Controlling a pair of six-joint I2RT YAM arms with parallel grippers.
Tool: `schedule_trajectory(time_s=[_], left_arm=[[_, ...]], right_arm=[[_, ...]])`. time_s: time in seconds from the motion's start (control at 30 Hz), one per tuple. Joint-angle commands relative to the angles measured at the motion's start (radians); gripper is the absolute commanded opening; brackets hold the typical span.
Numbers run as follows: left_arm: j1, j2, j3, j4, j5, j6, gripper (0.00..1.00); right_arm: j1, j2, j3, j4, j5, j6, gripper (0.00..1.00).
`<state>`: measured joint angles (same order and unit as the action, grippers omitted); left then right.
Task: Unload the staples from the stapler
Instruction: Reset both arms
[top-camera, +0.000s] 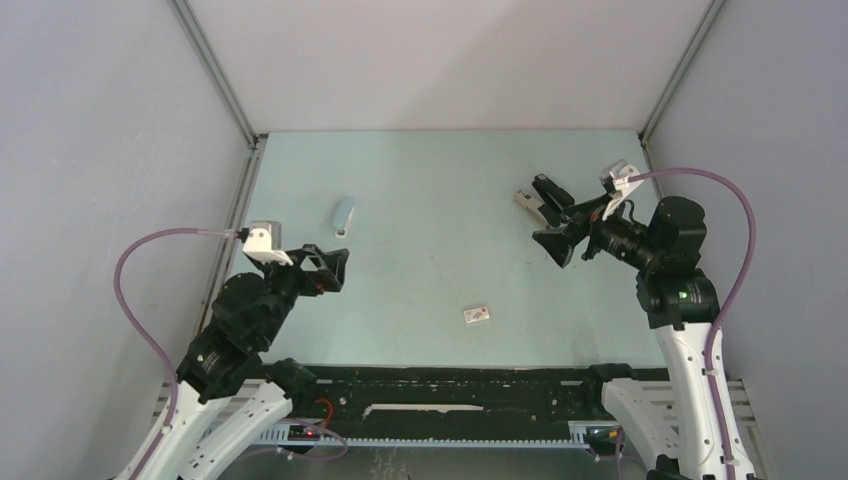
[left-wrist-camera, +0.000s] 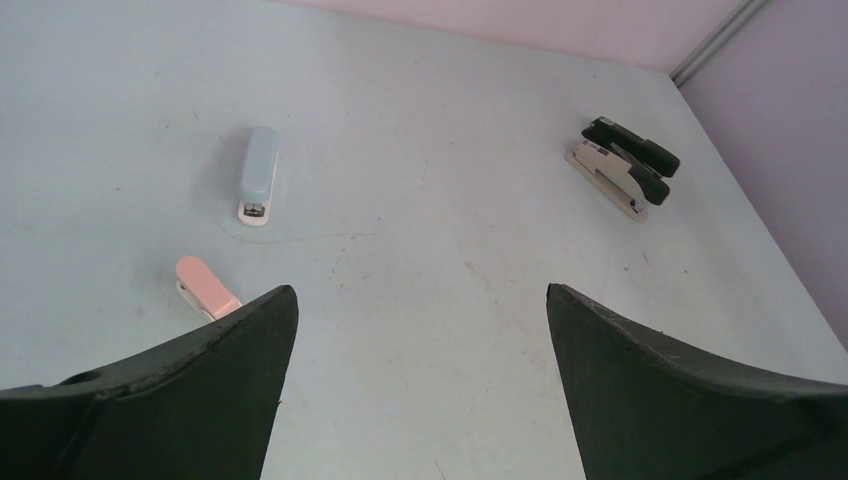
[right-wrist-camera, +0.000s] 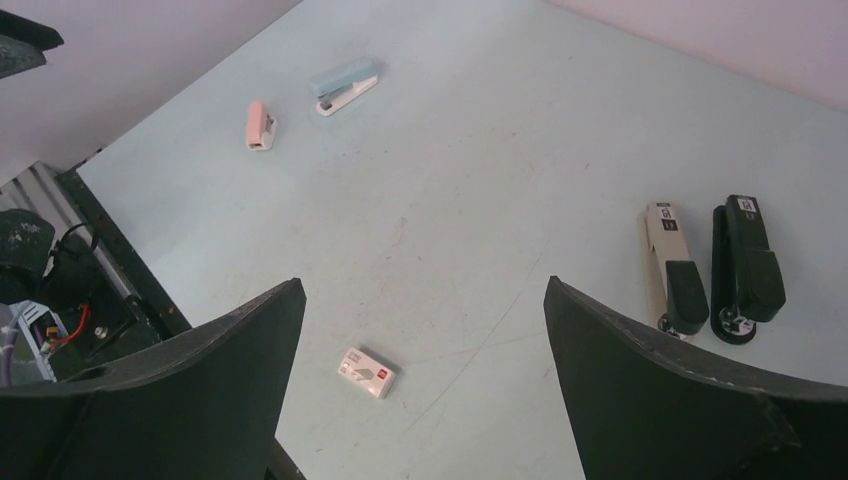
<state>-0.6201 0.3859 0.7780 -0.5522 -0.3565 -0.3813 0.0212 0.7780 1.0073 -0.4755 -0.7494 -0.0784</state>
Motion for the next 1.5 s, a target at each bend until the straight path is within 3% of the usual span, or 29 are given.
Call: schedule_trajectory(time_s=[0.0, 0.3, 1.47], left_arm=[[0.098, 0.042, -0.026, 0.068, 0.147, 0.009, 1.00], [0.209, 0.075, -0.034, 0.101, 0.275, 0.003, 1.00], [0.216, 0.056, -0.045, 0.107, 0.298, 0.015, 1.00]], right_arm=[[-0.005, -0.028, -0.014, 0.059, 0.054, 0.064, 1.00], [-0.004, -0.036, -0.025, 0.090, 0.128, 0.102, 1.00], [0.022, -0.042, -0.041, 0.098, 0.141, 0.108, 1.00]])
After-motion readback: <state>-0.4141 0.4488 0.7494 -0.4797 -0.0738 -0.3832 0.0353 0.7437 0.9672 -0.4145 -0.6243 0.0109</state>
